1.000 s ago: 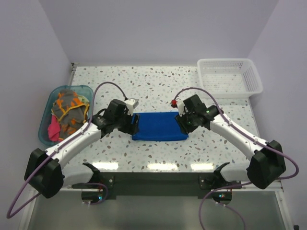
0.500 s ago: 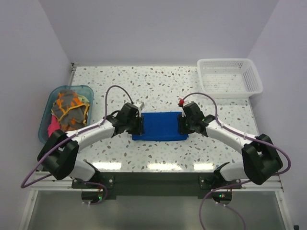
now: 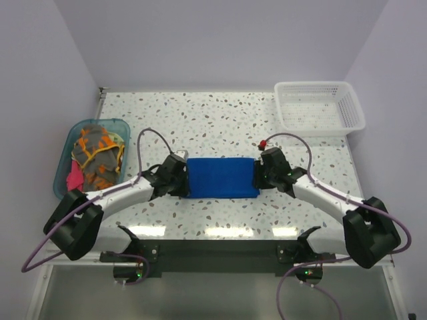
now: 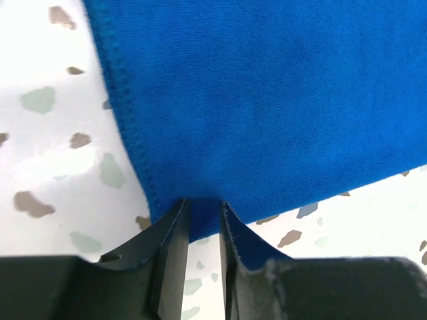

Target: Fold and stack the towels

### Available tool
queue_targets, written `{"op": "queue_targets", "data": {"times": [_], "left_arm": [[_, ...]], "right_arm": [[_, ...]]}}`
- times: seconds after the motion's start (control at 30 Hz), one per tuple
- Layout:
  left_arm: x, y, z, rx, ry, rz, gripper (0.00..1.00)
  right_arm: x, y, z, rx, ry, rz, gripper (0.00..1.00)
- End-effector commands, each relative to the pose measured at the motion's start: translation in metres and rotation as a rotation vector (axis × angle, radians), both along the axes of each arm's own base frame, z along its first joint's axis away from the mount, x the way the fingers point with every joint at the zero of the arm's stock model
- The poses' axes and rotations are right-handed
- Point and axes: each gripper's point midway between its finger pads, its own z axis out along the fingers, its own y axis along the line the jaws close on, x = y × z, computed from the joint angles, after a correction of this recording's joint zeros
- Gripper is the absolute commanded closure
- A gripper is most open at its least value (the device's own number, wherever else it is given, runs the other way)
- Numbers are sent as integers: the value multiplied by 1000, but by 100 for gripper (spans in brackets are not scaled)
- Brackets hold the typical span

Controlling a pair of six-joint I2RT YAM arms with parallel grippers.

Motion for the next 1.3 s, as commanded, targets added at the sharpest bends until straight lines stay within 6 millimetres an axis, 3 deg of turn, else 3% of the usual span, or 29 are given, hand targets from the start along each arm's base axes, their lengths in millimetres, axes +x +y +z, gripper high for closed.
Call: {"op": "queue_targets", "data": {"times": [0.0,0.03,0.07,0.17,0.23,0.37,0.47,0.7,0.83,0.93,0.97,1.03,1.1,1.2,1.23,1.27], "left_arm": [[20,7,35,17,-101,71,69],[21,7,40,27,-104,65,64],[30,3,55,11,-135,67,62],[41,-5,72,-6,-167,62,56],[45,-9,71,-11,-168,60,56],[44,-9,45,29,-113,59,61],[38,-4,24,47,-79,67,65],[24,15,-12,136,-17,93,73],[25,32,-22,214,-4,125,73],[35,45,-17,252,-8,144,72],[38,51,-14,281,-16,153,67],[53,53,1,303,-60,151,61],[67,54,20,335,-103,138,52],[84,51,46,360,-161,104,35],[90,46,59,360,-188,79,26],[88,44,60,367,-190,56,21]], "right_arm": [[31,-10,39,-30,-123,-23,62],[40,-8,50,-18,-148,-22,62],[46,-9,54,-9,-155,-20,63],[73,-7,64,55,-174,-26,68],[92,-1,66,79,-180,-21,72],[118,16,57,125,-170,-1,79],[129,20,36,130,-134,-13,85],[123,-13,-20,45,-61,-111,91],[119,-21,-21,28,-48,-114,92],[118,-22,4,27,-84,-91,87],[115,-26,19,18,-105,-92,85],[109,-37,31,-26,-112,-113,75],[105,-46,52,-49,-152,-132,61],[90,-59,69,-60,-146,-172,49],[80,-65,73,-62,-131,-191,42],[74,-67,68,-68,-103,-201,33]]}}
